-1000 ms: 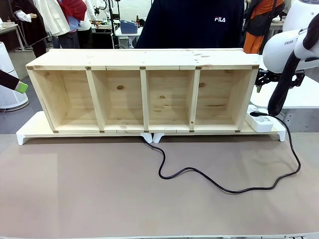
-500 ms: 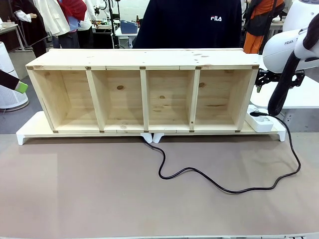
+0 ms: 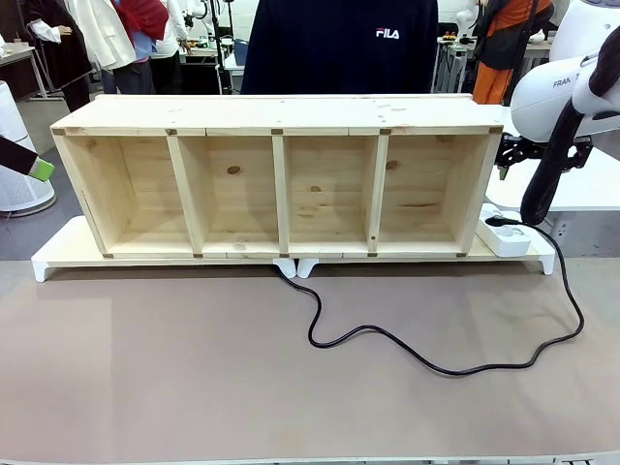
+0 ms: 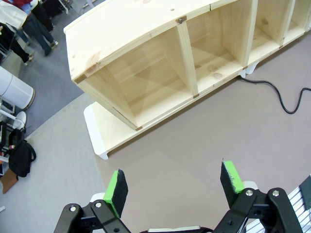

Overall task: Perform cable management.
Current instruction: Release the Power Cable when the human grasps it.

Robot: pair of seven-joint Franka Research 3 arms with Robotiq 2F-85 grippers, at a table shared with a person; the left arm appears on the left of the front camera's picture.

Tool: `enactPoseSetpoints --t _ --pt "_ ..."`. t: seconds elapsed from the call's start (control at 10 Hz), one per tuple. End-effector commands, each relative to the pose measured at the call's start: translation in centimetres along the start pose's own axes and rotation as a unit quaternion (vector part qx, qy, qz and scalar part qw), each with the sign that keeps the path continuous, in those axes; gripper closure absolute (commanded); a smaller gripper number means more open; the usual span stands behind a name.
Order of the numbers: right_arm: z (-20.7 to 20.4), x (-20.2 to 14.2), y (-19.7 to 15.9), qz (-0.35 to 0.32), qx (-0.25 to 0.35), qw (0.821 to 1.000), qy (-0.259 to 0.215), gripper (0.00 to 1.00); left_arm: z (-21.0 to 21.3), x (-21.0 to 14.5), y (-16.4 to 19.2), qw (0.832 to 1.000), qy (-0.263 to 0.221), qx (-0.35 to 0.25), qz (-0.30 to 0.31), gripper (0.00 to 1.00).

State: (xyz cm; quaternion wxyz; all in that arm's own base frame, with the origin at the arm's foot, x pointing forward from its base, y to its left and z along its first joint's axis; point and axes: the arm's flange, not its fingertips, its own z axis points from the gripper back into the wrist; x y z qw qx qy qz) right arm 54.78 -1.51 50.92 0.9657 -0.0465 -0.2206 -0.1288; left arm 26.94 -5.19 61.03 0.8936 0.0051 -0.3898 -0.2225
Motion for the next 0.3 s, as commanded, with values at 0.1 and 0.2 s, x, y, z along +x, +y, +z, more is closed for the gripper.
enactPoseSetpoints --t 0.1,0.2 --pt "0.05 -0.02 0.10 -0.002 0.001 1.000 0.000 0.03 -0.12 0.11 0.06 1.000 -0.003 0.001 0.001 0.00" --pt "0.05 -0.02 0.10 -0.002 0.001 1.000 0.000 0.03 -0.12 0.11 0.06 1.000 -0.003 0.001 0.001 0.00"
